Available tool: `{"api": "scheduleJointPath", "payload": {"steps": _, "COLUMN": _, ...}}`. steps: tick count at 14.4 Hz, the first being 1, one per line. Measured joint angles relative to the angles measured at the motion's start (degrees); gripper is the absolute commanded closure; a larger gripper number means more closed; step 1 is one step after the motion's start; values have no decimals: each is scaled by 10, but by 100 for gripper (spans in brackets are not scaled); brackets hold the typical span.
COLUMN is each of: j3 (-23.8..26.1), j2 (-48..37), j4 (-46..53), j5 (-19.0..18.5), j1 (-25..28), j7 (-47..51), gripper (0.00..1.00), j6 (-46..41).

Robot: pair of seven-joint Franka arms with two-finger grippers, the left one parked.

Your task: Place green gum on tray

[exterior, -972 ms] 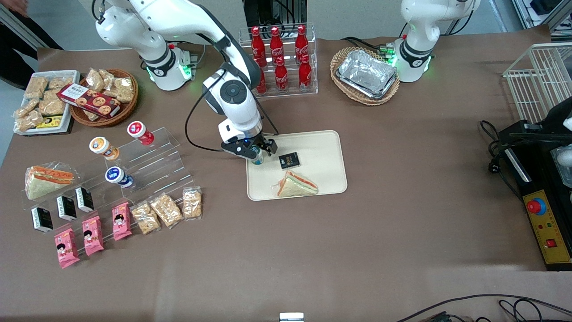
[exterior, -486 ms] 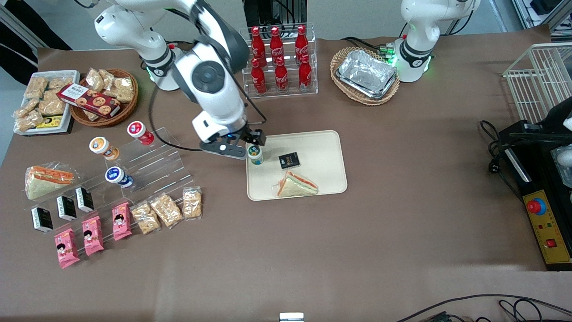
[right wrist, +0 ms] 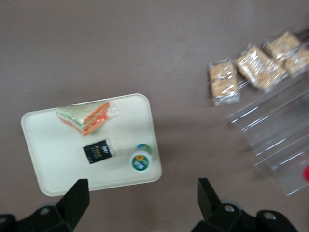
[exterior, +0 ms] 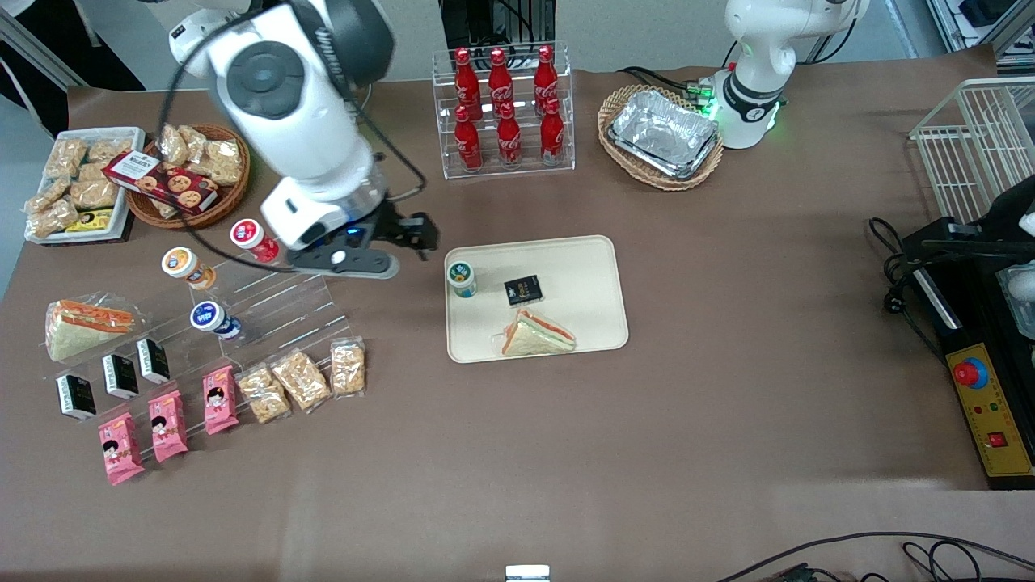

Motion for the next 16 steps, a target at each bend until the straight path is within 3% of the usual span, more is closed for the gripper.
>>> {"api": "scheduleJointPath", "payload": {"steps": 3, "j3": -17, "j2": -27, "j4": 7, "j5": -32, "j1": -35, "j7": -115, "gripper": 0, "j6": -31}}
{"api": "scheduleJointPath", "payload": {"steps": 9, "j3": -31, "j2": -71, "j4": -29, "j5": -37, "j1": -163, "j7": -288, "gripper": 0, "j6": -49}}
{"api": "scheduleJointPath", "payload": {"steps": 13, "j3": 14, "j2": -80, "j4": -39, "j5": -37, "j1": -297, "j7": -391, "gripper": 0, "j6": -48}}
{"api": "scheduleJointPath", "payload": {"steps": 16, "j3": 29, "j2": -82, "j4": -39, "j5": -37, "j1": -323, "j7": -398, "gripper": 0, "j6": -47}}
